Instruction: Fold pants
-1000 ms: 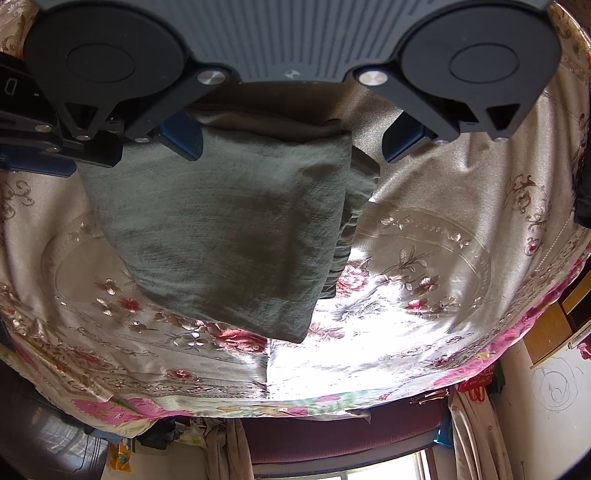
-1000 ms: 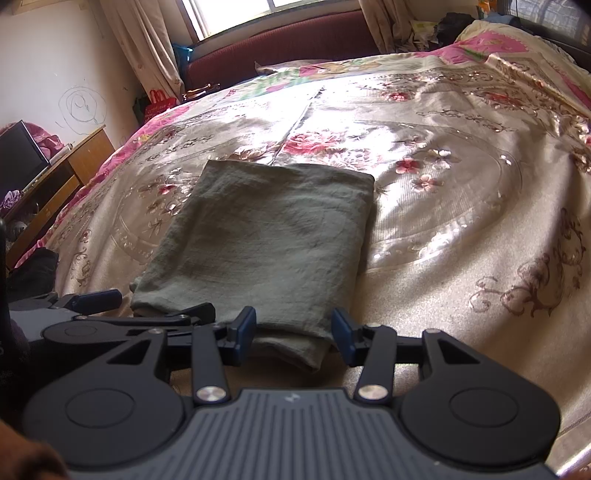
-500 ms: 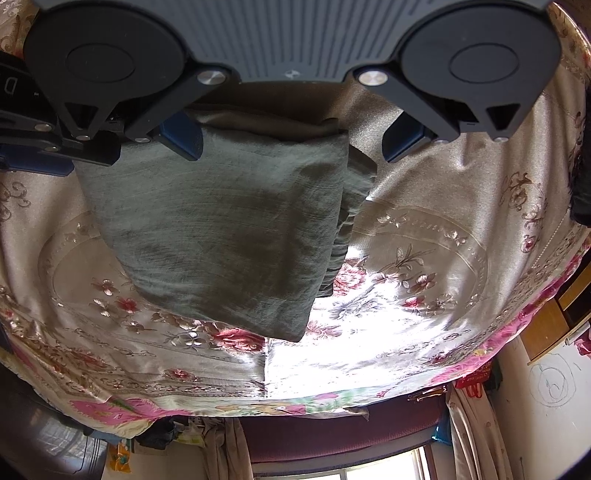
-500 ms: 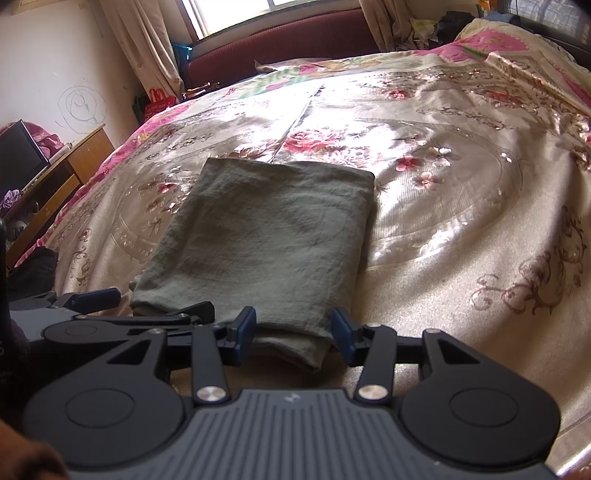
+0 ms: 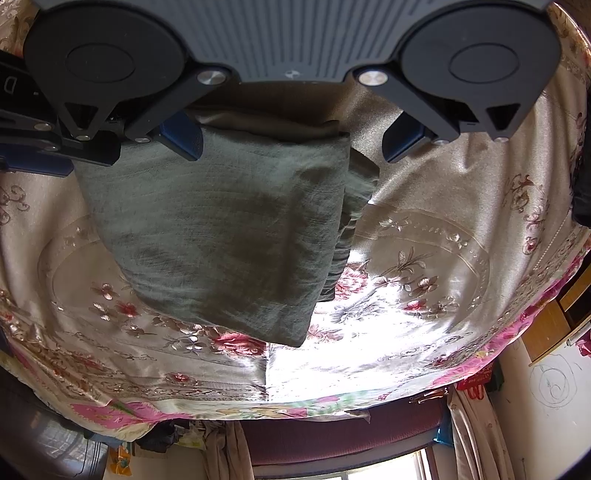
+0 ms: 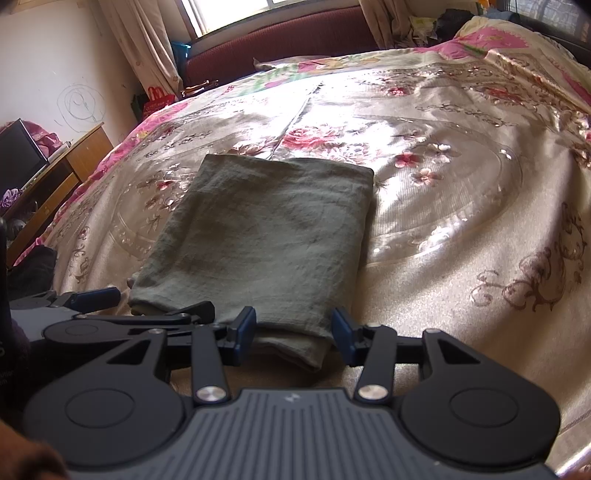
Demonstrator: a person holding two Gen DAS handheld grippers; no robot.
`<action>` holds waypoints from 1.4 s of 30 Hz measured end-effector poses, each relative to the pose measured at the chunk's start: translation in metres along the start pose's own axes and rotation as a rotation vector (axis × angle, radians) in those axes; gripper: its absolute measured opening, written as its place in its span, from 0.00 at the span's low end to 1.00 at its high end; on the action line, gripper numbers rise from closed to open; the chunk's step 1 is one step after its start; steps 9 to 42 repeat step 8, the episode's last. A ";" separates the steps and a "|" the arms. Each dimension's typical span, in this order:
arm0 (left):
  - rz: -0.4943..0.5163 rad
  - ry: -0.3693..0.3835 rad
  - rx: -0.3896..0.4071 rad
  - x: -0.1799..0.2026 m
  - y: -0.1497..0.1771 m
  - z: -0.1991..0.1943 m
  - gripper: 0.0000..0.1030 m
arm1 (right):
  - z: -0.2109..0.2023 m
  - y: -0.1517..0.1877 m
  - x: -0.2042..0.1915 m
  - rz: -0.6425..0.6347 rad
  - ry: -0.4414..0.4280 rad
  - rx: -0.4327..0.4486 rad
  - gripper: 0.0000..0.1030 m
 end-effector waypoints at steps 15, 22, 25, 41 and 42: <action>0.001 -0.004 -0.001 0.000 0.001 0.000 1.00 | 0.000 0.001 0.001 0.003 0.000 0.001 0.47; 0.001 -0.004 -0.001 0.000 0.001 0.000 1.00 | 0.000 0.001 0.001 0.003 0.000 0.001 0.47; 0.001 -0.004 -0.001 0.000 0.001 0.000 1.00 | 0.000 0.001 0.001 0.003 0.000 0.001 0.47; 0.001 -0.004 -0.001 0.000 0.001 0.000 1.00 | 0.000 0.001 0.001 0.003 0.000 0.001 0.47; 0.001 -0.004 -0.001 0.000 0.001 0.000 1.00 | 0.000 0.001 0.001 0.003 0.000 0.001 0.47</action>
Point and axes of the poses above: each gripper's, at about its wrist camera, not at the fingertips, and z roughly the way its jaws point, x to its right, y to its underside, the point moved 6 cm from there along z, roughly the way its jaws point, and after that the axes turned 13 degrees about x, right-handed, at the moved point
